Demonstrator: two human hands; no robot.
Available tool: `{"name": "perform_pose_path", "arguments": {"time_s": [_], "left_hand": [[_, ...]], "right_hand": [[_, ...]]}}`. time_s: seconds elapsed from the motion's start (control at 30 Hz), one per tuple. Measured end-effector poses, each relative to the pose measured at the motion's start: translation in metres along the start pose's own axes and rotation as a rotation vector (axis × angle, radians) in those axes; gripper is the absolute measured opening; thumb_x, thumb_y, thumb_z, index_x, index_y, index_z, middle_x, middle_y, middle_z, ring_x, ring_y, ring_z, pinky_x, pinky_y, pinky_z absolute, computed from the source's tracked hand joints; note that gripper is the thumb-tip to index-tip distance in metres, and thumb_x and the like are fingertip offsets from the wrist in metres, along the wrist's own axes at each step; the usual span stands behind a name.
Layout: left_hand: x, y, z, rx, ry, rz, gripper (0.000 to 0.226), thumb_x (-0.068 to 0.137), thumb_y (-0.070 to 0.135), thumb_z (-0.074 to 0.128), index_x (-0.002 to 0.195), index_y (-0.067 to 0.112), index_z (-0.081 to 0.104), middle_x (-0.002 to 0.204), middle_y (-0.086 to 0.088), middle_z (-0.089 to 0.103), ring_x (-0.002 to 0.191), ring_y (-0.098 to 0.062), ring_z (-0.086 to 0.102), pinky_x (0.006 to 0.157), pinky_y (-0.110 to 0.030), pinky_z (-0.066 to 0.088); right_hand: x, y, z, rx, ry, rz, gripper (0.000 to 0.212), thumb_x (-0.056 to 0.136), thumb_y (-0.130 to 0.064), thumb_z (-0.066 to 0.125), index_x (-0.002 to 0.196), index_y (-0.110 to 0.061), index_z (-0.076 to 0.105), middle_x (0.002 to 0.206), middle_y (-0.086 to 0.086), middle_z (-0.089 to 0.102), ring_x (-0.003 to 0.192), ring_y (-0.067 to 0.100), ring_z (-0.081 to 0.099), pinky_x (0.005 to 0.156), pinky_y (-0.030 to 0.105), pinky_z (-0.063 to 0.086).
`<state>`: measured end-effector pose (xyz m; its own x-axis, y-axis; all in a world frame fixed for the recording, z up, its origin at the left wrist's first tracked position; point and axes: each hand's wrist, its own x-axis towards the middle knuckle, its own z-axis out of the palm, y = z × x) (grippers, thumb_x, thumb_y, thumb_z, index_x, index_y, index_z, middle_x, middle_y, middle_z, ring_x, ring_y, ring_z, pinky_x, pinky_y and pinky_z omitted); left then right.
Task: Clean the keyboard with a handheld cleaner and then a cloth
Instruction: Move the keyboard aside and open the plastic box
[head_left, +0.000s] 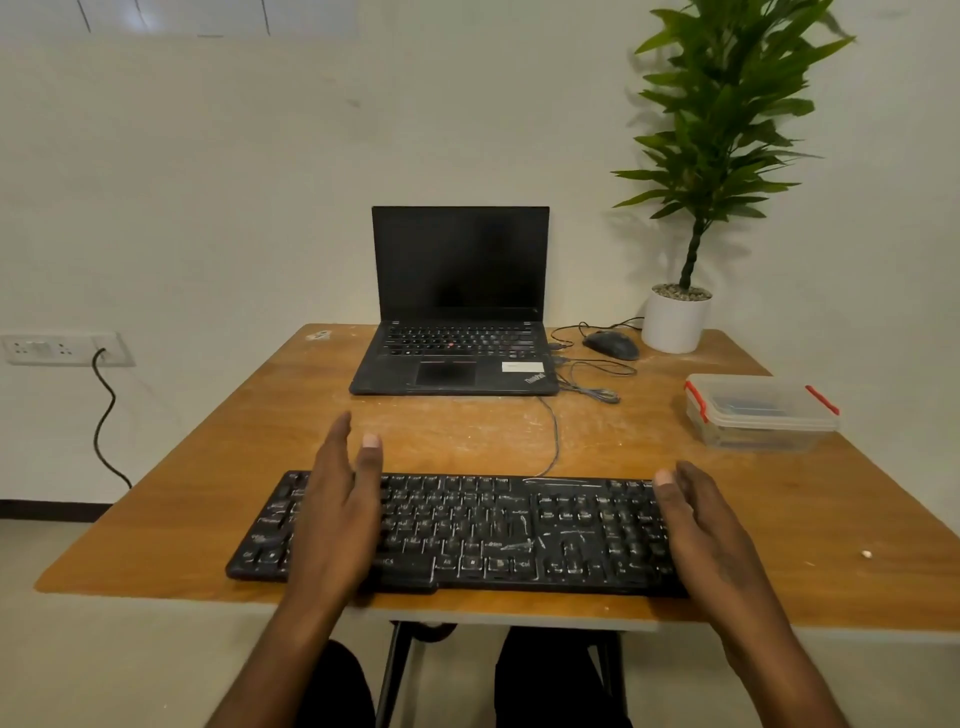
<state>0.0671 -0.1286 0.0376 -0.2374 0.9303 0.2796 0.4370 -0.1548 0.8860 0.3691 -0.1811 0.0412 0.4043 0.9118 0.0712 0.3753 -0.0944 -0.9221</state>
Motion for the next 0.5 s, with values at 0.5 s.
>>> {"name": "perform_pose_path", "arguments": {"time_s": [0.5], "left_hand": [[0.035, 0.122, 0.204, -0.127, -0.499, 0.169, 0.069, 0.110, 0.056, 0.032, 0.169, 0.028, 0.011, 0.176, 0.008, 0.013, 0.161, -0.011, 0.014, 0.126, -0.032, 0.016]], "right_hand": [[0.125, 0.006, -0.068, -0.067, 0.256, -0.102, 0.069, 0.097, -0.060, 0.042, 0.156, -0.028, 0.027, 0.160, 0.001, 0.034, 0.143, 0.026, 0.038, 0.114, 0.048, 0.038]]}}
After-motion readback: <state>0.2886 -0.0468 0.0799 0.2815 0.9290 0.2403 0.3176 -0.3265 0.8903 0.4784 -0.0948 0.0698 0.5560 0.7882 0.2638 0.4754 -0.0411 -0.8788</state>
